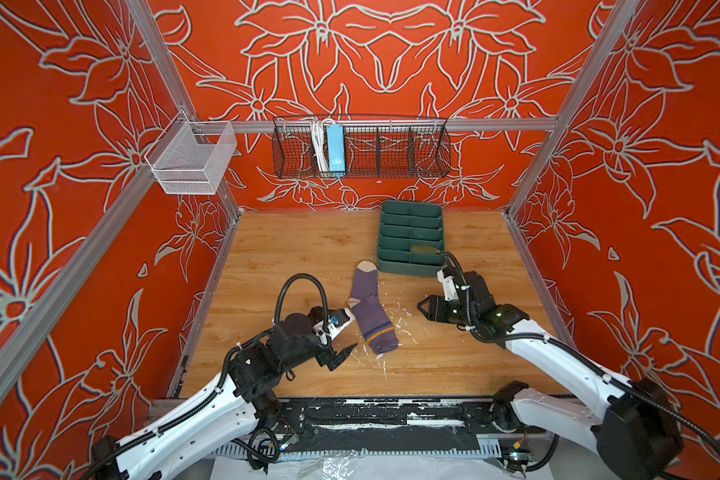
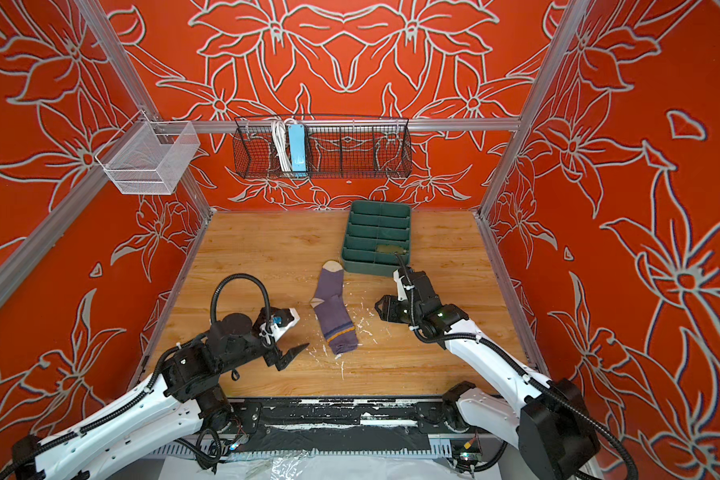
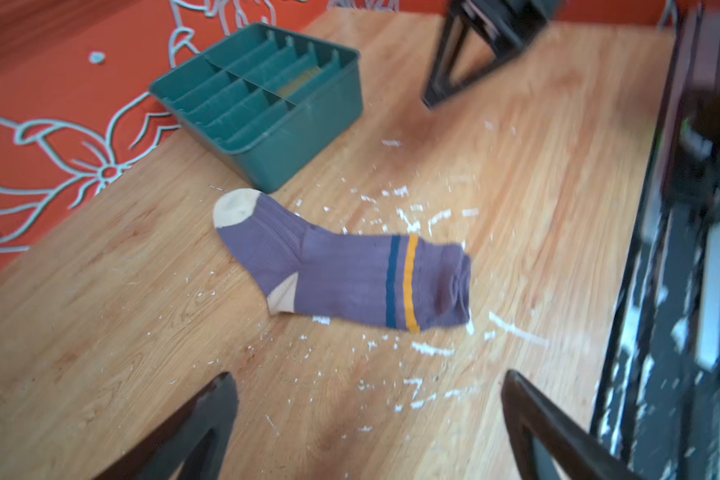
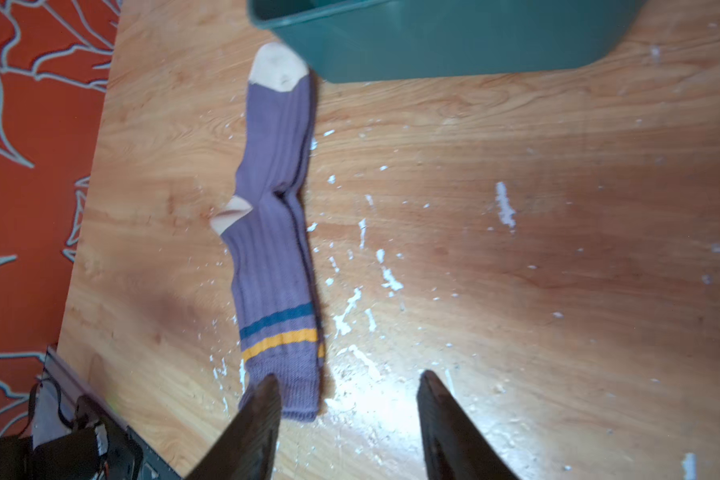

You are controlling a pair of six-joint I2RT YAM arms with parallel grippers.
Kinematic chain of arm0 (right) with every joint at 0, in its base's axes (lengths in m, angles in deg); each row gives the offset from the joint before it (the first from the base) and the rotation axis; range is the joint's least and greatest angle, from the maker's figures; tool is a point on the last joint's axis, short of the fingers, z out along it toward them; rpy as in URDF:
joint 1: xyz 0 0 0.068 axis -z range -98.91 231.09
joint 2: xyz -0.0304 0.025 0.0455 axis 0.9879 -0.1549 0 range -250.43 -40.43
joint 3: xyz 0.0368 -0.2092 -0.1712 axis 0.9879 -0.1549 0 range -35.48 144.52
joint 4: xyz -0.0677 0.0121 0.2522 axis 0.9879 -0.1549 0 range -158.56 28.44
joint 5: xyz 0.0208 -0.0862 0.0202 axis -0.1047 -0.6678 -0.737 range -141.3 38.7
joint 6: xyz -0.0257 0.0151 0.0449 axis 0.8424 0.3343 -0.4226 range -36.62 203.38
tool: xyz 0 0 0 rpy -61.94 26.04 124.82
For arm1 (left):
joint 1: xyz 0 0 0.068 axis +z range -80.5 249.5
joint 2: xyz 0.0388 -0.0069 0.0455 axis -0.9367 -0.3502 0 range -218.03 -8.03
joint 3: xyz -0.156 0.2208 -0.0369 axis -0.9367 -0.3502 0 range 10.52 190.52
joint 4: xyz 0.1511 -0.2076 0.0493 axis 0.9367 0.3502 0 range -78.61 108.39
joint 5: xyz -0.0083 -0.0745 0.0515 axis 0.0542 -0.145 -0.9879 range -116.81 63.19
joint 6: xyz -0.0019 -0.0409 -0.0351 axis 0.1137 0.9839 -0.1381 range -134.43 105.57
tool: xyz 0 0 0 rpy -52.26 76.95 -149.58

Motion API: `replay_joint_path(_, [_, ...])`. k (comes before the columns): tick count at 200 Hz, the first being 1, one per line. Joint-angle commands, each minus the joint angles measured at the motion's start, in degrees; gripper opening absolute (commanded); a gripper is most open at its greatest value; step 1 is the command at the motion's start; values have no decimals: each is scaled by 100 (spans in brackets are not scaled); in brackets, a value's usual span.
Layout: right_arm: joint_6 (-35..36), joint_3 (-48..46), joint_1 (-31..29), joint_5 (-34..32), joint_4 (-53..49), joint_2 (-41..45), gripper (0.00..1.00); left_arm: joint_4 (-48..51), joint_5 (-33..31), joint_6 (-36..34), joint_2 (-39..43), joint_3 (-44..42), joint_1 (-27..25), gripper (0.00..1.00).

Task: Roll the socks
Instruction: 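Release the purple sock and draw both grippers back from it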

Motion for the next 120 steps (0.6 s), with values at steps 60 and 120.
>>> replay_joint_path(60, [97, 83, 405, 279, 425, 34, 61, -685, -1111, -1282, -1181, 30, -1085, 99])
replay_joint_path(120, [552, 408, 411, 594, 388, -345, 61, -1311, -2002, -414, -1276, -66, -1574, 97])
